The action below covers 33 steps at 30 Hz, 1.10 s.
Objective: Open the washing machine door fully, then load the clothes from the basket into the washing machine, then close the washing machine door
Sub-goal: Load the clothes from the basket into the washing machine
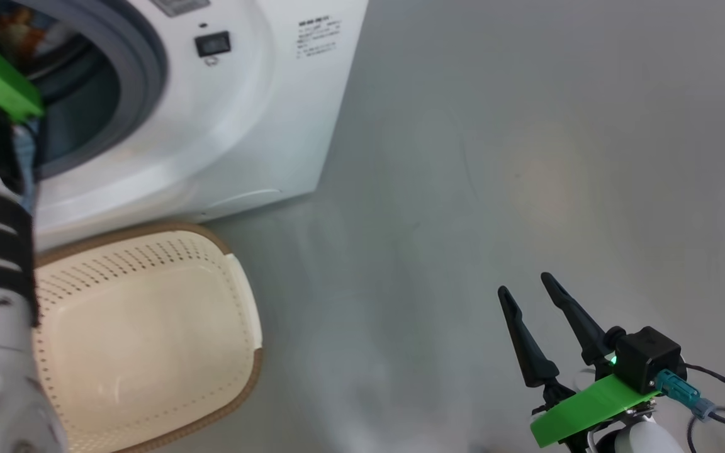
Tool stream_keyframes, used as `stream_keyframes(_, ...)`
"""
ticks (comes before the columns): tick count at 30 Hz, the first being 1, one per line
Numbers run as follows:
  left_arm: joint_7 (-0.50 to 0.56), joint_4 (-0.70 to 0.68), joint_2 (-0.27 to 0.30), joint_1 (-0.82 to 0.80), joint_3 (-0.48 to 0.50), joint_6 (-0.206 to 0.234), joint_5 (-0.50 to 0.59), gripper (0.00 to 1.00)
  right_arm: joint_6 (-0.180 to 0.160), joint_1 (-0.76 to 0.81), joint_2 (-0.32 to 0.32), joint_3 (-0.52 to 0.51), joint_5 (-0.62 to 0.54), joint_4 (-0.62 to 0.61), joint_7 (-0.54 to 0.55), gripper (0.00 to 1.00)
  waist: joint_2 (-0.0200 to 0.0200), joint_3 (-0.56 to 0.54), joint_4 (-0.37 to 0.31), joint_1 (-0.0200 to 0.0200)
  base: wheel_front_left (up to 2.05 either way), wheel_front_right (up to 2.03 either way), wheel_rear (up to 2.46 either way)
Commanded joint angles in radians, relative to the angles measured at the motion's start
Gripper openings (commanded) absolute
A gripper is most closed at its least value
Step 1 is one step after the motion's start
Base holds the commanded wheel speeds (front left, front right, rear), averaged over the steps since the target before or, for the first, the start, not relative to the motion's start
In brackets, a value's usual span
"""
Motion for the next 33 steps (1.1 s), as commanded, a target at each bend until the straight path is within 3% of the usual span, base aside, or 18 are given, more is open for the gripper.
stream_keyframes(1,-0.005,-0.034,0.025,0.033,0.002,0.008,-0.009,1.0,0.001,0.023,-0.011,0.015,0.009,-0.014,-0.005,1.0,0.0,-0.039,0.031,0.0,0.0,0.0,0.0)
stream_keyframes(16,-0.005,-0.142,-0.054,0.24,0.003,-0.044,-0.052,1.0,0.001,0.037,-0.008,-0.031,-0.002,-0.01,-0.005,1.0,0.0,-0.136,0.134,0.0,0.0,0.0,0.0)
stream_keyframes(28,-0.005,-0.344,-0.092,0.436,-0.107,-0.094,-0.112,1.0,0.001,0.034,-0.021,-0.069,-0.013,-0.026,-0.005,1.0,0.0,-0.14,0.224,0.0,0.0,0.0,0.0)
stream_keyframes(33,-0.005,-0.451,-0.092,0.563,-0.2,-0.078,-0.164,1.0,0.001,0.036,-0.026,-0.067,-0.015,-0.025,-0.005,1.0,0.0,-0.153,0.241,0.0,0.0,0.0,0.0)
